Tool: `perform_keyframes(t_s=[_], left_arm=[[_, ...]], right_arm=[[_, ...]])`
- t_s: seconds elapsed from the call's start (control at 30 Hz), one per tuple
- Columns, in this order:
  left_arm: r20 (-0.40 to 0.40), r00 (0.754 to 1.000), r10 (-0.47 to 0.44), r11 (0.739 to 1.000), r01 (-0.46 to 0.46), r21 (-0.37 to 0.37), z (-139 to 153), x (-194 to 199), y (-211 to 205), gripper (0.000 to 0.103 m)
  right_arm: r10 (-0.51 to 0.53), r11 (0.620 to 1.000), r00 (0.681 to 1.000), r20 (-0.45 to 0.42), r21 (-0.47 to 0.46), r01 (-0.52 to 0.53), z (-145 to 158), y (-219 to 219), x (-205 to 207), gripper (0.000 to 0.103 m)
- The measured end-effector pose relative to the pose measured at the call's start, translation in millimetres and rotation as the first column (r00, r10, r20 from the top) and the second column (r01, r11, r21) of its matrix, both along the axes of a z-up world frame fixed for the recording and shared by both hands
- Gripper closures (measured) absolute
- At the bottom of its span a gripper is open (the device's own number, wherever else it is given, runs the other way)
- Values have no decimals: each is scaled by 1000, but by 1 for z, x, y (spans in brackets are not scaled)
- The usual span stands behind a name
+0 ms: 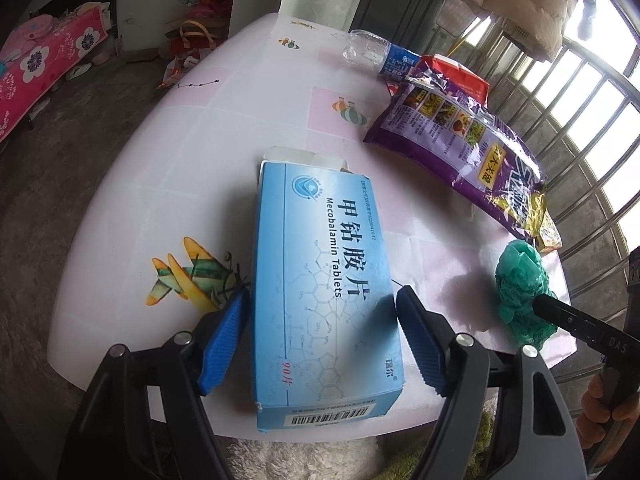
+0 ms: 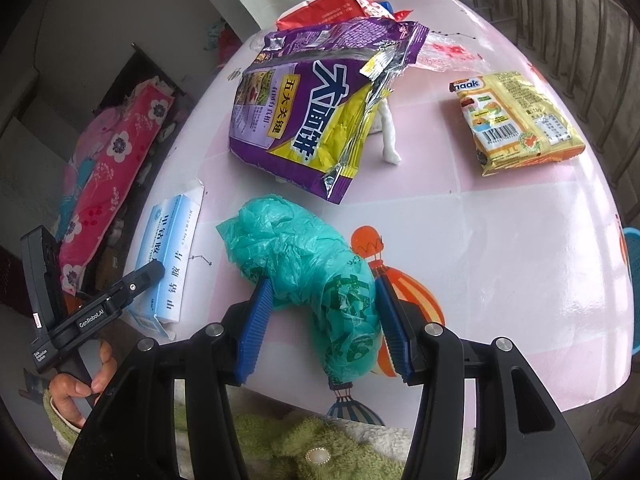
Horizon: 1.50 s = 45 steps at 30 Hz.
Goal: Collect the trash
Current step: 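Lift the box and bag and carry both over the blue wastebasket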
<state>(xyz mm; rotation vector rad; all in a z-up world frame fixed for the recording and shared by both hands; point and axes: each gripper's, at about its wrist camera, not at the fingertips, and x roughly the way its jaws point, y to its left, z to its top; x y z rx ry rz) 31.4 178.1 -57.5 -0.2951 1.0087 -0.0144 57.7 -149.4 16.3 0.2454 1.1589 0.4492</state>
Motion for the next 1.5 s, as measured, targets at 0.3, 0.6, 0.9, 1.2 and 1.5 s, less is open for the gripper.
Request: perform_keyframes(t_s=[0.3,0.6,0.9,1.2,1.5], left_arm=[[-1,1000,-2,1000,2,-6,0,0,0,28],[11,1000,15,998,-15,-56,1,0,7,22],[10,1000,12,998,-11,-64,1,13,9,19],[-15,1000,19,1000,-19,-22,-7,28,2,19],[17,1000,19,999,-20,41,-5,27,3,30]], right_arm=[[-4,1000,1000,-9,5,4,0,-1,3,51],[13,1000,1000,-5,-5,-13,2,4,4,48],[127,991,990,68,-59,-123,14,19,0,31],[220,969,974,64,-128,-210,6,42,7,30],[208,976,977,41,-77,-205,-1,39,9,57]])
